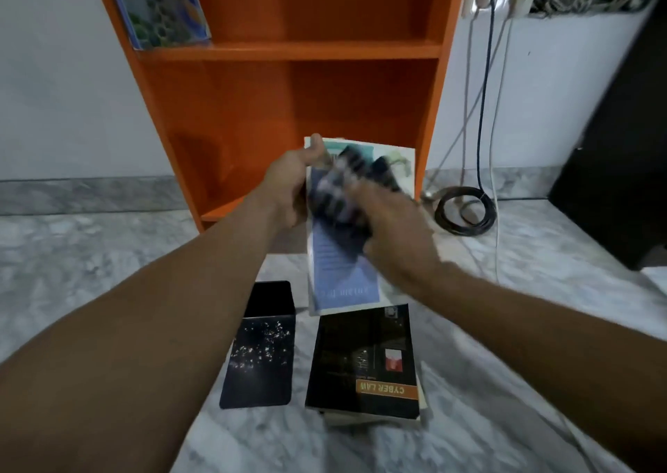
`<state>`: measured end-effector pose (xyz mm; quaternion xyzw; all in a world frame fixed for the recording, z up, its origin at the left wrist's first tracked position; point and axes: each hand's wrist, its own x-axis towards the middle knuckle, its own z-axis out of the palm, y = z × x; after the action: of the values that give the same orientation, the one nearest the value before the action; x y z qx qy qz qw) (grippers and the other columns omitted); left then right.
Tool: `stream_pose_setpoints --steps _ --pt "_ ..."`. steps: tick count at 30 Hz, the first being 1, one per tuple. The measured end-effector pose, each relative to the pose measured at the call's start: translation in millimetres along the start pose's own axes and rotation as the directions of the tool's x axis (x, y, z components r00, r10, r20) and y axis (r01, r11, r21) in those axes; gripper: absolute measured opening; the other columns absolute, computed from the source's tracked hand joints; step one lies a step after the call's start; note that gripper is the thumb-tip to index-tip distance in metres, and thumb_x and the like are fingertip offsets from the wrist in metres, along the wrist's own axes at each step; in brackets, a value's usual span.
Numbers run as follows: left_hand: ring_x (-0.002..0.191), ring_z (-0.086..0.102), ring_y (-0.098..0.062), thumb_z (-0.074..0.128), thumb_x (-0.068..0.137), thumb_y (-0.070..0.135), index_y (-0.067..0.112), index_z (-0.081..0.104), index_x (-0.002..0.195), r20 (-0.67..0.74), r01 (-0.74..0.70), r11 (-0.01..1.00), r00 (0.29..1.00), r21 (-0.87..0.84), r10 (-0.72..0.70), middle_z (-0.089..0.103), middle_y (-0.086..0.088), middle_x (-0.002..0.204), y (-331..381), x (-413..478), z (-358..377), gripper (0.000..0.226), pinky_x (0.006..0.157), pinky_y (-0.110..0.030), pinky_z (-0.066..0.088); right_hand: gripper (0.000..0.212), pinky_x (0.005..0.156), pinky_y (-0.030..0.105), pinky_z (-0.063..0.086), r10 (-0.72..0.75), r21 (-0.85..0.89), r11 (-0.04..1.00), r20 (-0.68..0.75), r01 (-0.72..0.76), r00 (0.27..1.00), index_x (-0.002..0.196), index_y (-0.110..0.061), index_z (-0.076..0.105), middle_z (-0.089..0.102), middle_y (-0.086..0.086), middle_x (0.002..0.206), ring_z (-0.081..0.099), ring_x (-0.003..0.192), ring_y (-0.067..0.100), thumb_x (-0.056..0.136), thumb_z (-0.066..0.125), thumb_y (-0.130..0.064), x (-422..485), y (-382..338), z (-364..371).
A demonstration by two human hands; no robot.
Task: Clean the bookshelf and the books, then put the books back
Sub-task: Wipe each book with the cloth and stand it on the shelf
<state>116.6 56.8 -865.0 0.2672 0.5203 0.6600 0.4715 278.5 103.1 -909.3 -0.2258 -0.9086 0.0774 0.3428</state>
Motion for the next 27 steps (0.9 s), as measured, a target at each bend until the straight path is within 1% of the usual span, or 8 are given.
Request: stream_pose_setpoints --steps 4,8,11,13,15,19,23,27 --pt "0.103 0.068 -0.036 0.057 0.095 0.043 0.008 0.069 0.100 -0.112 -0.072 0.992 0.990 0.101 0.083 0.072 -0.017 0.109 15.1 4.3 -11.0 0.037 0.098 -0.057 0.048 0.050 0.075 0.046 0.058 -0.550 0.107 0.797 0.537 0.595 0.640 0.126 -0.025 0.061 0.060 0.006 0.129 0.061 0.104 0.032 0.079 0.072 -0.014 -63.0 -20.9 15.2" --pt "0.083 0.072 -0.029 0.051 0.098 0.043 0.006 0.068 0.101 -0.130 -0.052 0.997 0.990 0.057 0.059 0.075 -0.014 0.094 21.7 -4.6 -26.2 0.041 0.080 -0.042 0.059 0.055 0.080 0.045 0.056 -0.365 0.070 0.931 0.124 0.359 0.923 0.128 -0.023 0.058 0.061 0.006 0.128 0.062 0.105 0.030 0.076 0.070 -0.011 -16.4 -23.7 -13.1" --pt "0.089 0.069 -0.028 0.050 0.097 0.047 0.006 0.066 0.109 -0.060 -0.034 0.999 0.998 0.038 0.036 0.072 -0.013 0.097 27.7 -8.0 -24.7 0.045 0.084 -0.037 0.056 0.059 0.079 0.034 0.048 0.035 0.109 0.994 -0.221 -0.011 0.975 0.134 -0.020 0.054 0.059 0.006 0.128 0.058 0.105 0.029 0.078 0.069 -0.007 49.0 -16.7 -26.9" --pt "0.085 0.069 -0.028 0.046 0.099 0.044 0.005 0.066 0.106 -0.032 -0.044 0.999 0.998 0.007 0.045 0.073 -0.014 0.095 32.3 -11.2 -17.5 0.044 0.083 -0.038 0.055 0.058 0.081 0.041 0.052 0.028 0.018 1.000 -0.212 -0.024 0.977 0.132 -0.021 0.055 0.056 0.008 0.134 0.056 0.105 0.032 0.077 0.071 -0.011 51.4 -24.1 -12.7" --pt "0.101 0.068 -0.034 0.048 0.098 0.047 0.000 0.064 0.120 -0.056 -0.052 0.999 0.997 0.011 0.053 0.070 -0.020 0.112 32.5 -13.4 -15.4 0.054 0.091 -0.044 0.054 0.056 0.082 0.050 0.054 -0.230 -0.072 0.971 -0.042 0.227 0.972 0.125 -0.020 0.062 0.057 0.011 0.137 0.057 0.106 0.038 0.072 0.076 -0.011 17.3 -29.2 17.9" --pt "0.105 0.068 -0.037 0.053 0.096 0.046 0.004 0.060 0.126 -0.122 -0.058 0.998 0.991 0.030 0.061 0.069 -0.020 0.118 26.4 -12.2 -38.7 0.053 0.089 -0.052 0.055 0.036 0.064 0.039 0.059 -0.661 0.040 0.718 0.351 0.695 0.664 0.109 -0.023 0.070 0.064 0.005 0.126 0.062 0.098 0.030 0.074 0.066 -0.014 -44.0 -30.9 20.8" --pt "0.082 0.074 -0.026 0.050 0.099 0.039 0.002 0.064 0.112 -0.075 -0.053 0.998 0.996 0.022 0.054 0.072 -0.017 0.101 26.4 -13.6 -49.5 0.042 0.072 -0.034 0.060 0.055 0.083 0.040 0.051 -0.308 -0.037 0.951 -0.147 0.306 0.940 0.126 -0.021 0.063 0.056 0.012 0.138 0.060 0.108 0.033 0.073 0.077 -0.011 28.2 -22.7 -21.8" --pt "0.068 0.073 -0.027 0.052 0.097 0.042 0.000 0.066 0.103 -0.058 -0.058 0.998 0.997 -0.014 0.057 0.074 -0.016 0.085 32.2 -14.7 -29.8 0.045 0.063 -0.033 0.059 0.060 0.091 0.052 0.052 -0.108 -0.096 0.991 -0.232 0.088 0.967 0.128 -0.022 0.063 0.058 0.012 0.136 0.059 0.112 0.035 0.071 0.076 -0.008 45.8 -12.0 -13.4"
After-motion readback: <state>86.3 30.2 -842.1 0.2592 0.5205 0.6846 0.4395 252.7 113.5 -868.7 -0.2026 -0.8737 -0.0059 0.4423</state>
